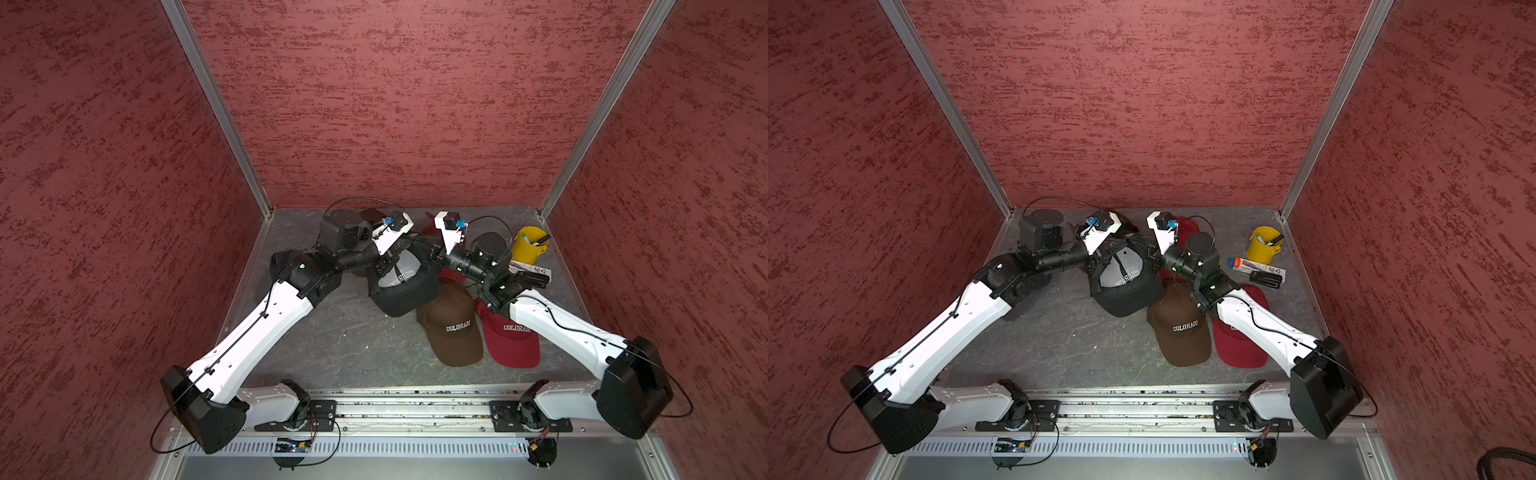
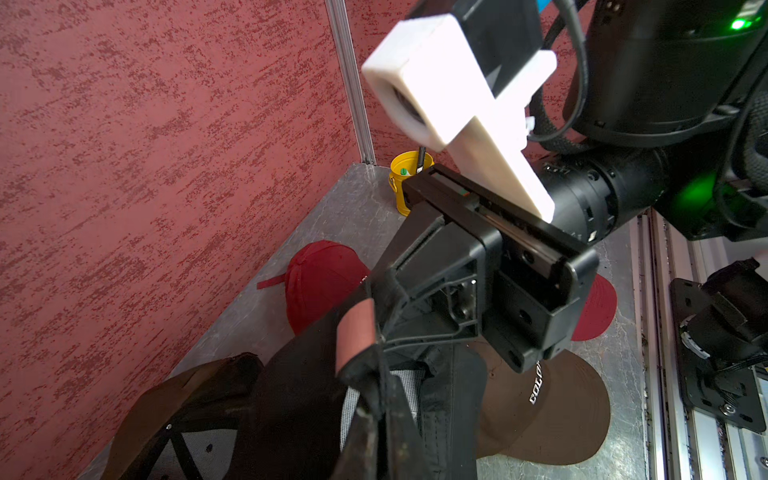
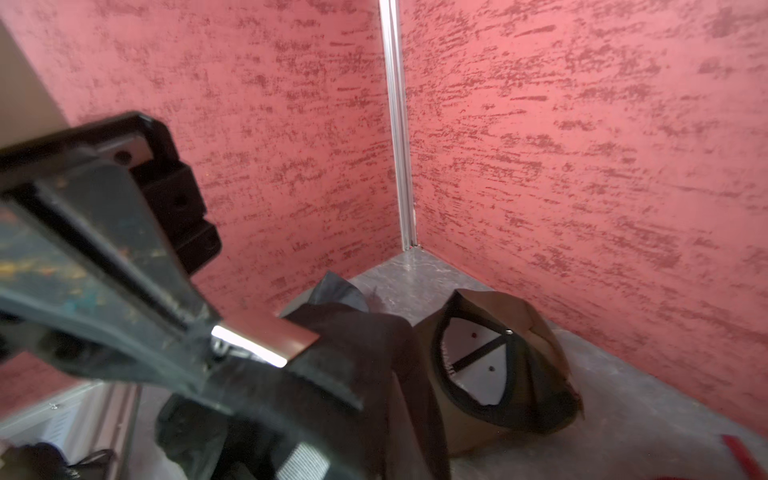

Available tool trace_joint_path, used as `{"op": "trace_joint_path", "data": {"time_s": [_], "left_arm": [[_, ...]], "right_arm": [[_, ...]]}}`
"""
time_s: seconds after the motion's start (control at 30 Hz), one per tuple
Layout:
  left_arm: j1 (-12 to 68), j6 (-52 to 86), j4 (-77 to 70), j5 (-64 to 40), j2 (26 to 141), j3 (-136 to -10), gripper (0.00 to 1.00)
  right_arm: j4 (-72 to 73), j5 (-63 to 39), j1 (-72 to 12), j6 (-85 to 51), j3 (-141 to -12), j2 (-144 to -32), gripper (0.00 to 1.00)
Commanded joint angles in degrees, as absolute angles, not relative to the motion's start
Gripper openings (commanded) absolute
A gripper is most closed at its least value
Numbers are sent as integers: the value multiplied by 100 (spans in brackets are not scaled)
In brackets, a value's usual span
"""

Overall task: Open the adjustable buckle of the baseball cap
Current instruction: Pick up the baseball cap from the center of the board.

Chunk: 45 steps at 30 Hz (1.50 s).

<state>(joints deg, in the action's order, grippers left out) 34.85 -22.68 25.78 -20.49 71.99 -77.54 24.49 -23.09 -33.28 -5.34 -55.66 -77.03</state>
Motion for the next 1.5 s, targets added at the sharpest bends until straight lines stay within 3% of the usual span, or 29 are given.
{"op": "trace_joint_path", "data": {"time_s": [0.0,0.07,0.1,0.27,0.33,0.5,0.77,1.13,1.47], "left_arm": [[3531,-2165,2618,-1960,7125,-7682,0],[3525,-2115,2645,-1952,7119,-7643,0],[3524,-2081,2682,-1944,7124,-7645,5],[3524,-1939,2927,-2016,7169,-7647,33],[3524,-1852,2822,-2013,7077,-7515,50],[3516,-1759,2712,-2106,6927,-7449,60],[3468,-1396,2636,-2483,7132,-8017,58],[3292,-986,2571,-3091,7371,-8374,37],[3129,-763,2775,-3542,7662,-8459,39]], "right_arm": [[2823,-1940,-3375,-548,-5582,-7545,0],[2952,-1802,-3392,-507,-5481,-7451,0],[3038,-1747,-3401,-490,-5423,-7400,0],[3233,-1681,-3472,-449,-5345,-7378,0],[3265,-1648,-3514,-425,-5336,-7400,0],[3233,-1574,-3576,-231,-5334,-7427,0],[3007,-1496,-3747,142,-5379,-7446,0],[3015,-1226,-4015,429,-5323,-7433,0],[2928,-1138,-4059,456,-5405,-7514,0]]}}
